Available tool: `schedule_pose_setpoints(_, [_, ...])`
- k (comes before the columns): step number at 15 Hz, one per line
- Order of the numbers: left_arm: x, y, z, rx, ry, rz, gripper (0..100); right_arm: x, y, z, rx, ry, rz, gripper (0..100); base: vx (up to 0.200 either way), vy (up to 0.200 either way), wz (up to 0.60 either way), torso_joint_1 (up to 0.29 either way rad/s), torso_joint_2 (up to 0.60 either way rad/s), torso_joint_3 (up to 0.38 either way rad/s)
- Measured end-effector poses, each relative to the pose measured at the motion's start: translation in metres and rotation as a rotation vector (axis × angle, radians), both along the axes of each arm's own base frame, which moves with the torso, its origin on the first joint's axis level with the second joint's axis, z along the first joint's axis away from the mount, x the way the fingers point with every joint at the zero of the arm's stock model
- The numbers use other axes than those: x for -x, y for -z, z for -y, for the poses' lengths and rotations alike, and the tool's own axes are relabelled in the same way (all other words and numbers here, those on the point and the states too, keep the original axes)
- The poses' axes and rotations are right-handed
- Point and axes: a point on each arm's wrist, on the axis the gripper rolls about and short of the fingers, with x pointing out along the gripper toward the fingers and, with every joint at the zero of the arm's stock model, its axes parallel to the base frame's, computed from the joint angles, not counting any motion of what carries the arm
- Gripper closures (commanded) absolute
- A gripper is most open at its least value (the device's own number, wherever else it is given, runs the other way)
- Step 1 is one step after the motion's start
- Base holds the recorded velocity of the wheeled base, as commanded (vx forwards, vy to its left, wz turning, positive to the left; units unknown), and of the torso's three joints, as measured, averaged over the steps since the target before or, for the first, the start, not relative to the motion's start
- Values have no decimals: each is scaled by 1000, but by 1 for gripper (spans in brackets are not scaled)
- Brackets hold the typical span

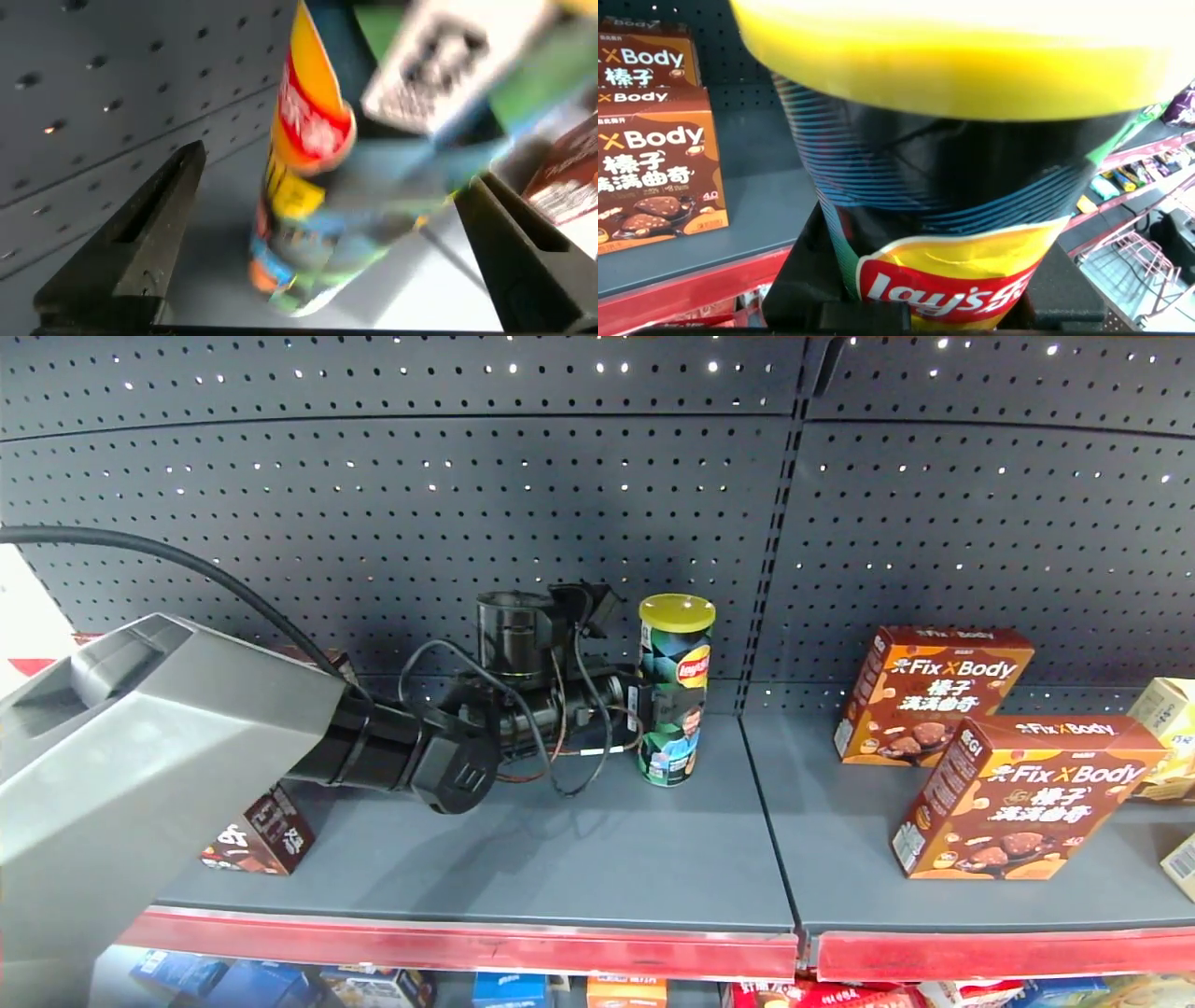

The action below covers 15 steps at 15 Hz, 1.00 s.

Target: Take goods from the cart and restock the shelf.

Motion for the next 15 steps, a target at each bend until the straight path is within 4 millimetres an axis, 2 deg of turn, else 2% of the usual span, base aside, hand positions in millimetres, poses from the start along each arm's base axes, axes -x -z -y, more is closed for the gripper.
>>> schedule_pose_setpoints(6, [-10, 8, 33, 44, 12, 0, 0, 1, 0, 0, 1, -1, 4, 100, 0, 0, 0, 0, 0, 0])
schedule_pose_setpoints(15, [-19, 21, 40, 46, 0, -13, 0, 2, 2, 0, 2, 0, 3, 100, 0, 0, 0, 0, 0, 0])
